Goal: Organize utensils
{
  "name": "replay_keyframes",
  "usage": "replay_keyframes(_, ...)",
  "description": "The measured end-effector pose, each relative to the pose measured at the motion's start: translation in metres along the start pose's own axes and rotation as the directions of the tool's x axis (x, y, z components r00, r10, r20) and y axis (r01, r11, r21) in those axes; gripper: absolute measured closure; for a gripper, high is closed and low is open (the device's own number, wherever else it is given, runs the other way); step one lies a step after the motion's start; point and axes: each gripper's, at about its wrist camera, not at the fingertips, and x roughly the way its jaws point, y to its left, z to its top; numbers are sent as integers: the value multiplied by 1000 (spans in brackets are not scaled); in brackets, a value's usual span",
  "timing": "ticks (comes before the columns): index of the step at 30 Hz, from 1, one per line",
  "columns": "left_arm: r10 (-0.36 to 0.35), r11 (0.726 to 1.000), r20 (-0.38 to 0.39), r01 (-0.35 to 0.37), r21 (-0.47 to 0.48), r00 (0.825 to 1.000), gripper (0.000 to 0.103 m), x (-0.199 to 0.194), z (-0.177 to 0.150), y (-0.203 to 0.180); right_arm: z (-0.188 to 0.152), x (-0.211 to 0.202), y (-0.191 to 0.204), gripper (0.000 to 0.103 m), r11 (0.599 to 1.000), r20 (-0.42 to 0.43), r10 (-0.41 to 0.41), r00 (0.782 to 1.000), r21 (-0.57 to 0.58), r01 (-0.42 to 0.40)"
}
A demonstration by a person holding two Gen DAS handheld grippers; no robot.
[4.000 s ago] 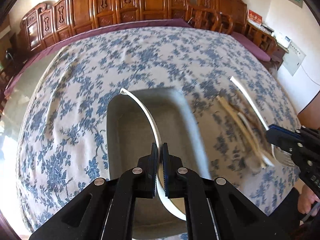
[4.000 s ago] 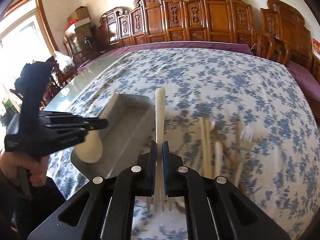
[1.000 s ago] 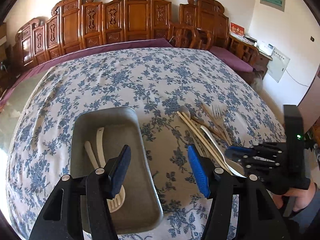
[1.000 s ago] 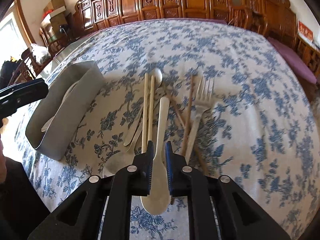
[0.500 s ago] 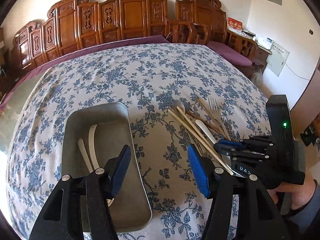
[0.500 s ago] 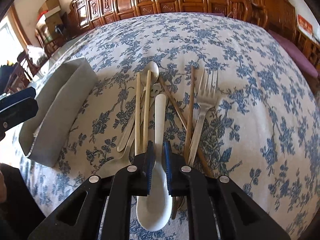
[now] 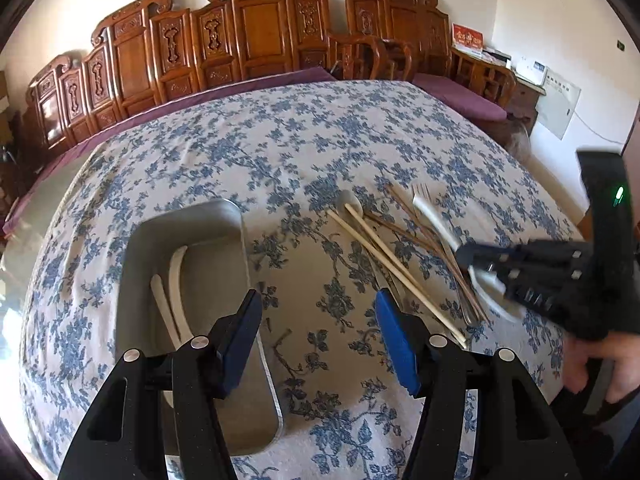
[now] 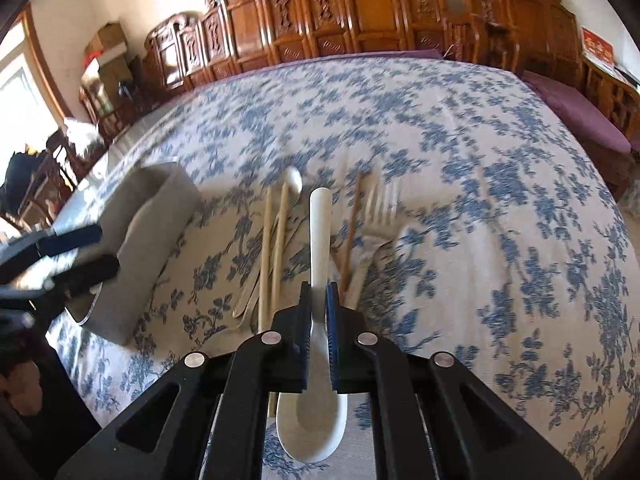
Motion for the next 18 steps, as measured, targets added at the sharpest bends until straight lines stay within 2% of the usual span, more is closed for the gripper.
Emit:
replay_keyframes(4,-4,1000,-37,5,8,999,47,12,-3,-14,2,-13,-10,95,1000,37,-1,999,21,1)
replay_keyframes(8,-21,999,-57,22,31,998,47,20,-1,-31,1,-15,-19,95,1000,39,-9,999,30,8)
replay_keyframes(13,-62,998,-107,63,8,992,59,38,6,-45,2,-17,-29,95,998,46,-7,999,64,4)
replay_keyframes(18,-91,996,-143,87,-33,986,60,57,16,-55,2,-19,-29,94,998,55,-2,998,66,-2)
